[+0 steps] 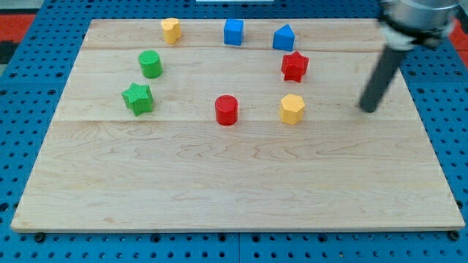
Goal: Push the green circle to the top left corner of the board
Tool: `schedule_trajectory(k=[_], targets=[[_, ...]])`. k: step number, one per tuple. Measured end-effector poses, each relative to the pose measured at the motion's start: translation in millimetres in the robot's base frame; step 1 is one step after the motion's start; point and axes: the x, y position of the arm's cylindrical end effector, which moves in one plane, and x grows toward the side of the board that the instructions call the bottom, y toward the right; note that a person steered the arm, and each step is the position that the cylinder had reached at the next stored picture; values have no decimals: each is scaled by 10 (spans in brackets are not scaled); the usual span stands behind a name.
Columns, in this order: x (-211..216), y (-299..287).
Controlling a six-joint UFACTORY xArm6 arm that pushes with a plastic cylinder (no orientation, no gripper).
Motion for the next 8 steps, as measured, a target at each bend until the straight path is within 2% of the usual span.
schedule_trajectory(k=[1, 2, 3, 4, 5, 6, 8], targets=[[-55, -1142], [-396, -1246], [-441, -1040], [-531, -1797], [-625, -2249], [-1037, -2569], [-959, -2737]])
